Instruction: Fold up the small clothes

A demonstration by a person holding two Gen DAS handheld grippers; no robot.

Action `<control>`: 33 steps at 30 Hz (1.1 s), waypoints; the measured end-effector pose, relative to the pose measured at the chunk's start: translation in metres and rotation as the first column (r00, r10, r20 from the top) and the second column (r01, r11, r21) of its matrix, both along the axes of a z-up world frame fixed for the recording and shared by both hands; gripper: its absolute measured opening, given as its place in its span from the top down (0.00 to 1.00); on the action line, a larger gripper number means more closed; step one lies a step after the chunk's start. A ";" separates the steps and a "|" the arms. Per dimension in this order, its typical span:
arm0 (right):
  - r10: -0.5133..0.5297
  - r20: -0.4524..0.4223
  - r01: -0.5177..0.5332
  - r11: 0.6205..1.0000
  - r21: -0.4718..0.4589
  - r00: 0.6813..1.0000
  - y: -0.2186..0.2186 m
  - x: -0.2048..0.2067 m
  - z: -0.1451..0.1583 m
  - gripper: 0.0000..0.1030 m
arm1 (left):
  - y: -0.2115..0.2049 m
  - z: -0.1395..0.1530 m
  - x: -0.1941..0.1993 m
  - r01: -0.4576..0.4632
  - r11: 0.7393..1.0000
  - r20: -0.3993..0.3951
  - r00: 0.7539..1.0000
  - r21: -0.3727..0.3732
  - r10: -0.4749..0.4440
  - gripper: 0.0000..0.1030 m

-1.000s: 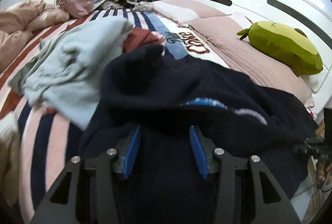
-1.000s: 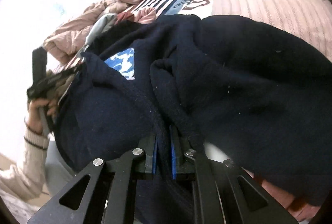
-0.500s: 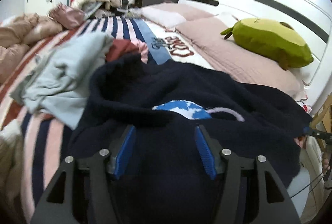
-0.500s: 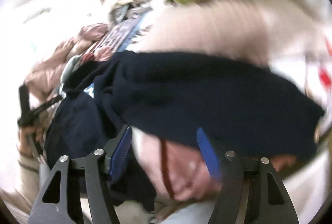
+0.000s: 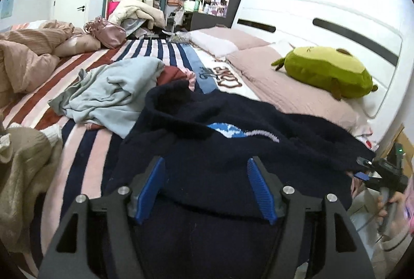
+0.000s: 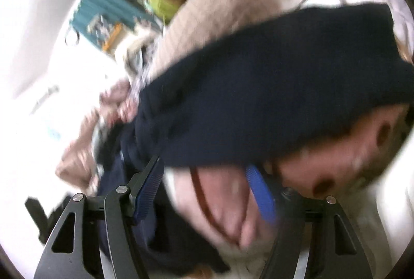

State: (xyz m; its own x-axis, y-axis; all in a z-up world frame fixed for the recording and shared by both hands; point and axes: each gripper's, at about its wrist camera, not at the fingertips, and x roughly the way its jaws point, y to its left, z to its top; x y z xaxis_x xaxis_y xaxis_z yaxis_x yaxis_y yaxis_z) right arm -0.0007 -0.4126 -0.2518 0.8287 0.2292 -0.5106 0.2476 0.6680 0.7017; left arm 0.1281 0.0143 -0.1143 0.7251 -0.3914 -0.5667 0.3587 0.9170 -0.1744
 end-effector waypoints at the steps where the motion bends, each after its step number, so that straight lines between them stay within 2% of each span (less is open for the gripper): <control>1: -0.035 0.020 0.035 0.999 -0.003 0.999 -0.004 0.004 0.000 0.39 | 0.002 0.003 -0.002 -0.007 1.000 0.012 1.000 -0.003 0.007 0.39; 2: -0.058 0.035 0.059 0.998 -0.013 0.998 -0.005 0.010 0.000 0.40 | 0.004 0.006 -0.005 -0.011 1.000 0.022 1.000 -0.007 0.011 0.39; 4: -0.103 0.032 0.105 0.990 -0.098 0.994 -0.004 0.021 0.005 0.55 | 0.013 0.011 -0.009 -0.033 0.999 0.030 0.999 -0.025 0.033 0.39; 5: -0.135 0.015 0.136 0.979 -0.154 0.991 -0.002 0.025 0.009 0.80 | 0.018 0.014 -0.011 -0.048 0.998 0.028 0.998 -0.038 0.049 0.39; 6: -0.153 0.008 0.152 0.970 -0.192 0.988 -0.001 0.028 0.012 0.95 | 0.020 0.016 -0.012 -0.056 0.997 0.028 0.998 -0.045 0.057 0.39; 9: -0.153 0.077 0.167 0.959 -0.227 0.985 0.002 0.029 0.034 0.96 | 0.032 0.023 -0.024 -0.066 0.996 0.070 0.995 -0.066 0.070 0.36; 15: -0.064 0.229 0.155 0.900 -0.408 0.971 0.039 0.041 0.120 0.96 | 0.058 0.024 -0.032 -0.101 0.993 0.085 0.991 -0.065 0.107 0.36; 17: 0.023 0.277 0.111 0.882 -0.458 0.961 0.062 0.049 0.150 0.96 | 0.065 0.024 -0.036 -0.103 0.992 0.087 0.990 -0.075 0.109 0.36; 18: 0.100 0.293 0.061 0.868 -0.494 0.951 0.079 0.059 0.167 0.96 | 0.069 0.024 -0.037 -0.108 0.991 0.089 0.989 -0.074 0.114 0.36; 22: 0.312 0.280 -0.101 0.811 -0.576 0.908 0.149 0.086 0.193 0.96 | 0.082 0.019 -0.040 -0.130 0.989 0.101 0.985 -0.073 0.137 0.36; 24: 0.426 0.246 -0.211 0.775 -0.596 0.870 0.192 0.097 0.185 0.96 | 0.085 0.014 -0.040 -0.140 0.988 0.104 0.984 -0.070 0.147 0.36; 26: 0.538 0.172 -0.343 0.719 -0.605 0.825 0.242 0.113 0.163 0.96 | 0.090 0.008 -0.038 -0.149 0.986 0.100 0.983 -0.069 0.155 0.36; 27: 0.606 0.109 -0.434 0.671 -0.601 0.788 0.272 0.122 0.144 0.96 | 0.092 0.006 -0.037 -0.153 0.986 0.097 0.982 -0.070 0.159 0.36; 28: 0.649 0.069 -0.496 0.641 -0.586 0.757 0.288 0.124 0.128 0.96 | 0.095 0.003 -0.035 -0.151 0.986 0.089 0.983 -0.077 0.158 0.36; 30: 0.742 -0.051 -0.657 0.557 -0.507 0.669 0.325 0.137 0.084 0.95 | 0.099 -0.002 -0.034 -0.145 0.986 0.076 0.986 -0.077 0.151 0.36; 31: 0.772 -0.131 -0.724 0.504 -0.471 0.623 0.343 0.144 0.056 0.95 | 0.100 -0.003 -0.035 -0.141 0.988 0.076 0.986 -0.070 0.146 0.36; 33: 0.772 -0.234 -0.765 0.444 -0.467 0.591 0.365 0.143 0.020 0.92 | 0.100 -0.009 -0.034 -0.137 0.989 0.069 0.988 -0.047 0.140 0.36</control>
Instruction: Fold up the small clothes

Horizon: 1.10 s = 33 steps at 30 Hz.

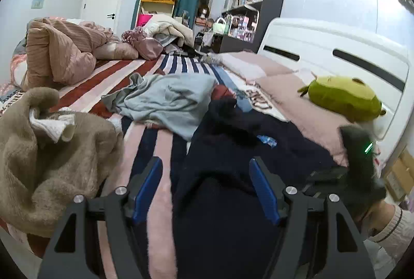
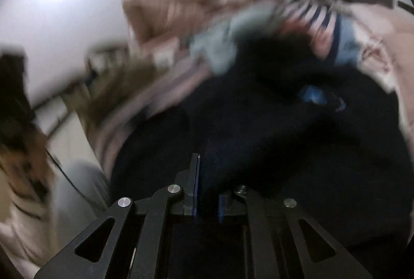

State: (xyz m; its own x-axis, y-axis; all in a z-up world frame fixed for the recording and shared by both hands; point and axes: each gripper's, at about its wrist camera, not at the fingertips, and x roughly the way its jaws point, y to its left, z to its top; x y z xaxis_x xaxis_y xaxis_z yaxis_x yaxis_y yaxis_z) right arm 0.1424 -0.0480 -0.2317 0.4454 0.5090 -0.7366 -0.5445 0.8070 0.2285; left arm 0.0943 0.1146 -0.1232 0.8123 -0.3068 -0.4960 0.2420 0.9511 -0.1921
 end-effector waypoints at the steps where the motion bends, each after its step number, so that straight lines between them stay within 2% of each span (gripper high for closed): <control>1: -0.004 -0.011 0.004 1.000 -0.021 1.000 0.005 0.000 -0.012 0.92 | 0.000 -0.004 0.001 -0.004 1.000 -0.011 1.000 0.012 0.004 0.36; 2: -0.008 -0.003 0.008 1.000 -0.013 1.000 0.002 -0.003 -0.017 0.87 | 0.000 -0.006 0.002 -0.003 1.000 -0.017 1.000 0.016 0.003 0.36; 3: -0.004 0.005 0.004 1.000 0.015 1.000 0.000 -0.007 -0.016 0.74 | 0.000 -0.009 0.004 0.004 1.000 -0.025 1.000 0.016 -0.004 0.36; 5: 0.019 -0.014 -0.019 0.999 0.035 1.000 -0.002 -0.015 -0.009 0.56 | -0.002 -0.012 0.005 0.018 1.000 -0.031 0.999 0.003 -0.018 0.36; 6: 0.020 -0.007 -0.020 0.999 0.034 1.000 -0.004 -0.020 -0.006 0.53 | -0.004 -0.013 0.006 0.032 0.999 -0.036 0.999 -0.009 -0.032 0.35; 11: -0.024 0.058 0.024 1.000 -0.007 0.998 -0.046 -0.063 0.031 0.53 | -0.046 -0.015 0.014 0.149 0.989 -0.055 0.987 -0.022 -0.151 0.34; 12: -0.043 0.075 0.045 0.999 -0.018 0.996 -0.056 -0.065 0.036 0.53 | -0.055 -0.016 0.015 0.175 0.984 -0.057 0.983 -0.022 -0.176 0.30; 13: -0.071 0.098 0.074 0.997 -0.029 0.993 -0.069 -0.070 0.044 0.53 | -0.071 -0.017 0.018 0.216 0.976 -0.063 0.974 -0.018 -0.217 0.23; 14: -0.102 0.117 0.107 0.994 -0.033 0.988 -0.082 -0.074 0.051 0.52 | -0.085 -0.020 0.022 0.253 0.967 -0.076 0.965 -0.008 -0.253 0.21; 16: -0.183 0.148 0.188 0.982 -0.022 0.972 -0.110 -0.079 0.061 0.50 | -0.119 -0.030 0.035 0.322 0.947 -0.100 0.943 0.018 -0.318 0.21; 18: -0.239 0.154 0.239 0.971 0.015 0.959 -0.127 -0.077 0.065 0.50 | -0.147 -0.040 0.051 0.328 0.944 -0.132 0.937 0.025 -0.322 0.21; 20: -0.284 0.142 0.278 0.959 0.061 0.948 -0.143 -0.077 0.064 0.50 | -0.175 -0.051 0.069 0.326 0.944 -0.167 0.935 0.054 -0.313 0.29; 21: -0.301 0.134 0.293 0.953 0.074 0.944 -0.147 -0.075 0.062 0.50 | -0.188 -0.056 0.076 0.327 0.941 -0.187 0.933 0.085 -0.307 0.46; 22: -0.315 0.129 0.305 0.948 0.089 0.940 -0.153 -0.074 0.060 0.50 | -0.199 -0.065 0.083 0.332 0.934 -0.227 0.927 0.129 -0.298 0.73; 23: -0.321 0.127 0.309 0.945 0.105 0.939 -0.158 -0.074 0.059 0.50 | -0.201 -0.068 0.086 0.325 0.934 -0.242 0.928 0.149 -0.284 0.87; 24: -0.324 0.127 0.311 0.944 0.115 0.937 -0.161 -0.073 0.057 0.50 | -0.195 -0.068 0.086 0.294 0.946 -0.243 0.936 0.136 -0.256 0.93; 26: -0.348 0.146 0.338 0.937 0.091 0.926 -0.169 -0.072 0.053 0.50 | -0.169 -0.059 0.073 0.244 0.969 -0.195 0.953 0.038 -0.232 0.94; 28: -0.381 0.168 0.376 0.925 0.060 0.909 -0.179 -0.073 0.049 0.50 | -0.132 -0.047 0.050 0.117 0.993 -0.125 0.985 0.006 -0.115 0.94; 30: -0.412 0.153 0.410 0.911 0.048 0.898 -0.192 -0.072 0.043 0.50 | -0.103 -0.048 0.031 0.045 0.998 -0.123 0.992 0.032 -0.041 0.93; 32: -0.439 0.111 0.436 0.898 0.052 0.892 -0.206 -0.069 0.035 0.50 | -0.086 -0.058 0.019 0.037 0.995 -0.170 0.985 0.095 -0.021 0.86; 33: -0.450 0.095 0.447 0.893 0.053 0.888 -0.211 -0.069 0.032 0.50 | -0.079 -0.063 0.013 0.058 0.994 -0.206 0.978 0.097 -0.037 0.80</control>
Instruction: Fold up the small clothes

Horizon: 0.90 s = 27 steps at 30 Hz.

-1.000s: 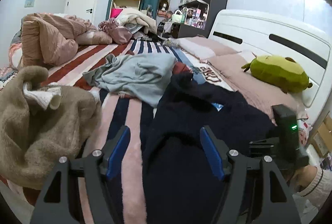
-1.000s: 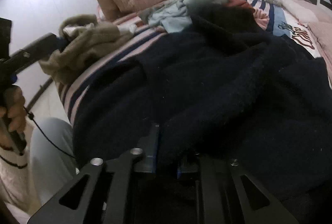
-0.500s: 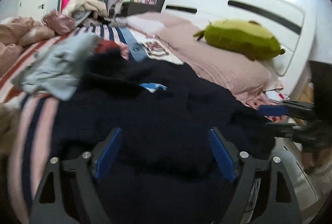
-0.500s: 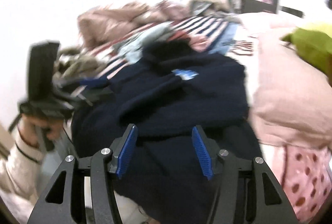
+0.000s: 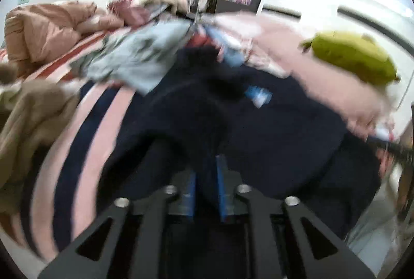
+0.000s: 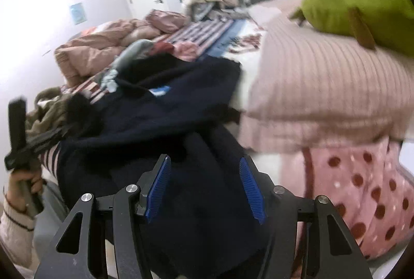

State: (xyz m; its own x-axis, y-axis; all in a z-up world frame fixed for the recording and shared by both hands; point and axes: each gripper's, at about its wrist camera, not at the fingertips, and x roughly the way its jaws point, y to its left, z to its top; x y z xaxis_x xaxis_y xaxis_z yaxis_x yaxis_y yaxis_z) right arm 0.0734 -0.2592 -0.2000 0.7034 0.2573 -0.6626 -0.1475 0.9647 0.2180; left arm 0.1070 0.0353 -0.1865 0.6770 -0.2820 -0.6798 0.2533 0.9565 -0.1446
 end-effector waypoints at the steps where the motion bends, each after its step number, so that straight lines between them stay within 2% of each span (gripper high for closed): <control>1: -0.017 -0.013 0.017 1.000 0.005 1.000 -0.007 0.000 -0.004 0.50 | 0.006 -0.005 -0.007 0.019 1.000 -0.033 0.999 -0.017 -0.020 0.76; 2: -0.025 -0.022 0.026 1.000 0.006 0.999 -0.010 0.000 -0.006 0.50 | 0.010 -0.008 -0.012 0.033 0.999 -0.053 0.998 -0.034 -0.035 0.74; 4: -0.036 -0.050 0.037 0.999 0.016 0.998 -0.018 -0.001 -0.013 0.50 | 0.022 -0.012 -0.026 0.060 0.996 -0.095 0.993 -0.068 -0.066 0.56; 5: -0.033 -0.071 0.035 0.999 0.036 0.997 -0.023 -0.001 -0.015 0.50 | 0.027 -0.010 -0.033 0.060 0.996 -0.090 0.994 -0.068 -0.066 0.52; 7: 0.004 -0.125 0.007 0.996 0.087 0.992 -0.032 -0.002 -0.018 0.48 | 0.044 0.003 -0.044 0.070 0.995 -0.056 0.996 -0.071 -0.074 0.30; 9: 0.084 -0.183 -0.066 0.992 0.104 0.979 -0.034 -0.004 -0.021 0.38 | 0.057 0.010 -0.048 0.053 0.996 -0.022 0.998 -0.067 -0.054 0.23; 12: 0.222 -0.224 -0.207 0.974 0.087 0.949 -0.025 -0.012 -0.026 0.36 | 0.075 0.017 -0.035 0.033 0.996 -0.036 0.999 -0.078 -0.036 0.23; 14: 0.242 -0.247 -0.246 0.969 0.015 0.938 -0.015 -0.014 -0.031 0.36 | 0.075 0.010 -0.024 0.047 0.995 -0.053 0.997 -0.084 -0.052 0.23; 16: 0.284 -0.242 -0.300 0.953 -0.034 0.928 0.000 -0.014 -0.035 0.35 | 0.073 -0.004 -0.003 0.017 0.996 -0.086 0.996 -0.090 -0.025 0.23; 17: 0.307 -0.239 -0.323 0.946 -0.031 0.921 0.006 -0.012 -0.036 0.35 | 0.071 -0.010 0.005 0.015 0.994 -0.110 0.994 -0.107 -0.027 0.23; 18: 0.329 -0.239 -0.345 0.938 -0.027 0.914 0.013 -0.011 -0.037 0.35 | 0.067 -0.020 0.016 0.023 0.988 -0.134 0.990 -0.151 -0.044 0.26; 20: 0.372 -0.234 -0.389 0.921 -0.030 0.898 0.029 -0.006 -0.039 0.36 | 0.058 -0.034 0.025 0.044 0.984 -0.157 0.985 -0.173 -0.071 0.26; 22: 0.399 -0.228 -0.412 0.911 -0.011 0.888 0.043 0.001 -0.040 0.39 | 0.049 -0.038 0.027 0.070 0.982 -0.150 0.984 -0.176 -0.097 0.27; 24: 0.411 -0.223 -0.419 0.908 0.008 0.884 0.056 0.008 -0.043 0.54 | 0.051 -0.037 0.030 0.061 0.970 -0.162 0.982 -0.236 -0.102 0.27; 26: 0.415 -0.217 -0.418 0.908 0.033 0.884 0.063 0.013 -0.046 0.61 | 0.050 -0.036 0.032 0.070 0.963 -0.173 0.978 -0.260 -0.118 0.37; 27: 0.414 -0.214 -0.415 0.909 0.044 0.885 0.065 0.014 -0.046 0.67 | 0.047 -0.037 0.031 0.077 0.967 -0.178 0.976 -0.243 -0.122 0.54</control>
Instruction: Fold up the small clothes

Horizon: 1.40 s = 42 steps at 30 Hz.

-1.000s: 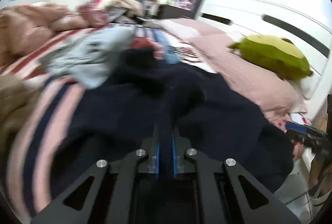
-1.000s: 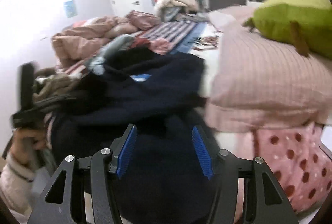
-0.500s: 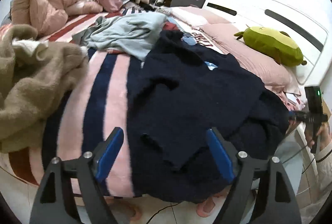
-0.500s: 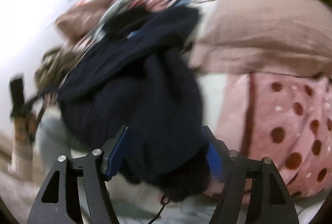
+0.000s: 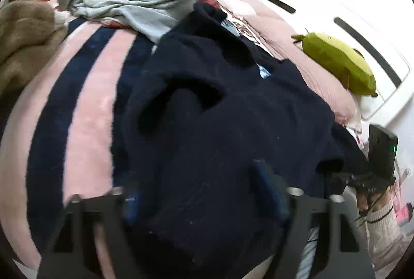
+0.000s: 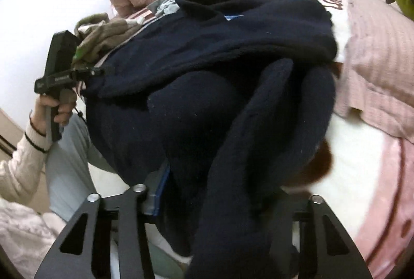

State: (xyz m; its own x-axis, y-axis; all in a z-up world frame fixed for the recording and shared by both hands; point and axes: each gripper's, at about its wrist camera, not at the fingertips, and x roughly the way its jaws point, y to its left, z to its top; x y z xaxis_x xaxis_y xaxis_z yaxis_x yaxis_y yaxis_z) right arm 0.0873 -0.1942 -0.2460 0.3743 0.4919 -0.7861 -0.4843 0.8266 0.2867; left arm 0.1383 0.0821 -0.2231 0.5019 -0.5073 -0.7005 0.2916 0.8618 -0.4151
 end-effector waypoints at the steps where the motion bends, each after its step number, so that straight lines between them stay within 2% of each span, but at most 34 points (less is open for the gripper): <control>1: -0.010 0.001 0.010 1.000 0.014 1.000 0.002 0.001 0.000 0.69 | -0.002 0.000 -0.001 -0.004 1.000 -0.004 1.000 0.027 0.004 0.61; 2: -0.020 0.001 0.020 0.999 0.033 1.000 0.002 0.000 0.001 0.72 | -0.003 0.002 -0.003 0.000 1.000 -0.004 1.000 0.028 0.000 0.66; 3: -0.030 0.002 0.030 0.998 0.054 1.000 0.001 -0.002 0.001 0.74 | -0.003 0.003 -0.004 0.010 1.000 -0.009 1.000 0.013 -0.010 0.80; 4: -0.040 0.001 0.040 0.996 0.080 0.999 -0.002 -0.003 0.002 0.75 | -0.002 0.006 -0.005 0.041 0.998 -0.022 0.999 -0.050 -0.042 0.80; 6: -0.060 -0.009 0.061 0.989 0.135 0.998 -0.008 -0.007 0.004 0.76 | 0.002 0.012 -0.012 0.095 0.985 0.004 0.995 -0.145 -0.095 0.81; 10: -0.091 0.003 0.087 0.968 0.236 0.996 -0.022 -0.017 0.016 0.78 | -0.003 0.027 -0.027 0.100 0.990 0.045 0.994 -0.101 -0.096 0.82; 14: -0.096 0.042 0.083 0.964 0.253 0.994 -0.026 -0.027 0.029 0.79 | 0.000 0.042 -0.043 0.099 0.985 0.077 0.993 -0.141 -0.089 0.83; 19: -0.061 0.054 0.043 0.955 0.293 0.997 -0.022 -0.049 0.046 0.80 | 0.005 0.068 -0.073 0.121 0.982 0.120 0.987 -0.148 -0.103 0.83; 23: -0.037 0.085 0.006 0.940 0.342 0.996 -0.020 -0.073 0.070 0.81 | 0.013 0.097 -0.102 0.130 0.980 0.171 0.980 -0.149 -0.104 0.83; 26: -0.053 0.115 0.006 0.928 0.374 0.992 -0.019 -0.076 0.092 0.85 | 0.018 0.117 -0.106 0.119 0.979 0.205 0.975 -0.163 -0.085 0.83; 29: -0.092 0.134 0.032 0.918 0.395 0.987 -0.020 -0.061 0.110 0.86 | 0.016 0.130 -0.090 0.080 0.990 0.248 0.968 -0.114 -0.050 0.83; 32: -0.106 0.167 0.048 0.947 0.317 0.980 -0.012 -0.031 0.118 0.87 | 0.011 0.129 -0.057 0.047 0.995 0.242 0.970 -0.088 -0.024 0.83; 39: -0.187 0.076 0.165 0.958 0.233 0.979 -0.026 0.067 0.092 0.87 | 0.000 0.109 0.033 -0.012 1.000 0.193 0.981 -0.004 0.012 0.83; 42: -0.240 0.033 0.230 0.955 0.189 0.970 -0.032 0.102 0.076 0.87 | -0.005 0.086 0.077 -0.059 0.995 0.145 0.988 0.082 0.047 0.82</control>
